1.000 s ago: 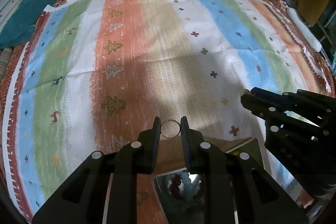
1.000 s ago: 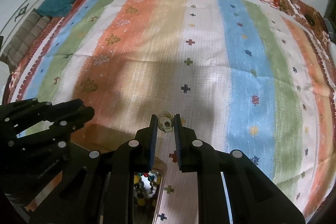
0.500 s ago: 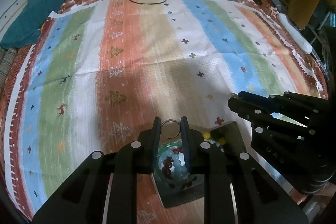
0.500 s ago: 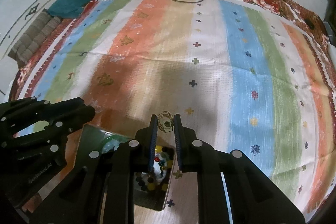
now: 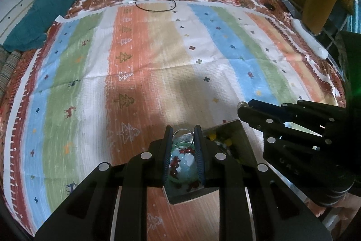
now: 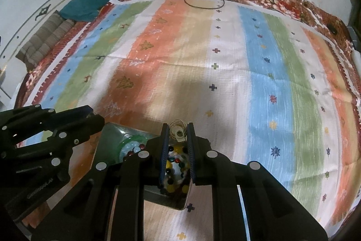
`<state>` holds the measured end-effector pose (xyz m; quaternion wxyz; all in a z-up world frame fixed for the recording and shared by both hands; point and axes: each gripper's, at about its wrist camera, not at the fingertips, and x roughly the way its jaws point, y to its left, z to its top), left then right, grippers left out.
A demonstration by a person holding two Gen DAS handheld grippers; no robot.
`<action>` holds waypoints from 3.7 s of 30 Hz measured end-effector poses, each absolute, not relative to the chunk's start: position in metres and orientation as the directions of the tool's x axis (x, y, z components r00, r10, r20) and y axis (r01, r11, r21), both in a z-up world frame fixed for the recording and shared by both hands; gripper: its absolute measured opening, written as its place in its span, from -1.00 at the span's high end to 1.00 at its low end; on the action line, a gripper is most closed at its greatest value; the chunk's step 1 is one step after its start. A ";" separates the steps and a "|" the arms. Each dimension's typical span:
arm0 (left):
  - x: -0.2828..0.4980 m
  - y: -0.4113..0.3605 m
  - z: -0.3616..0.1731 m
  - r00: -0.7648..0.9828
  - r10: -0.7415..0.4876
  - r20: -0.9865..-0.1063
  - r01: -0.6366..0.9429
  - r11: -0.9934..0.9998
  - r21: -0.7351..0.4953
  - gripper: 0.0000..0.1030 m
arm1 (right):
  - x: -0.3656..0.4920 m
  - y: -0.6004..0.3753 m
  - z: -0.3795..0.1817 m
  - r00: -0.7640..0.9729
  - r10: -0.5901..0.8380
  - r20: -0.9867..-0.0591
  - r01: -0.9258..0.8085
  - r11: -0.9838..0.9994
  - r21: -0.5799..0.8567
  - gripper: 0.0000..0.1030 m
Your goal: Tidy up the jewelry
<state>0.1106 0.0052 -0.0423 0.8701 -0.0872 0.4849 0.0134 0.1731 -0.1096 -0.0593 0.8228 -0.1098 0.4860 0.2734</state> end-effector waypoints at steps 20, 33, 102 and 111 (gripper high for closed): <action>0.084 0.001 -0.030 0.562 -0.078 -0.823 -0.105 0.981 -0.165 0.63 | 0.144 -0.120 -0.049 0.376 0.397 -0.837 -0.578 0.807 0.123 0.65; 0.079 0.015 -0.023 0.578 -0.080 -0.812 -0.155 0.966 -0.206 0.32 | 0.141 -0.131 -0.045 0.380 0.398 -0.835 -0.553 0.821 0.139 0.27; -0.028 -0.013 0.008 0.747 -0.005 -0.665 -0.078 0.992 -0.095 -0.89 | 0.061 -0.199 -0.001 0.521 0.503 -0.689 -0.610 0.784 0.111 -0.89; -0.030 -0.014 0.010 0.763 0.008 -0.646 -0.076 0.994 -0.077 -0.89 | 0.056 -0.203 0.004 0.512 0.540 -0.668 -0.617 0.772 0.152 -0.89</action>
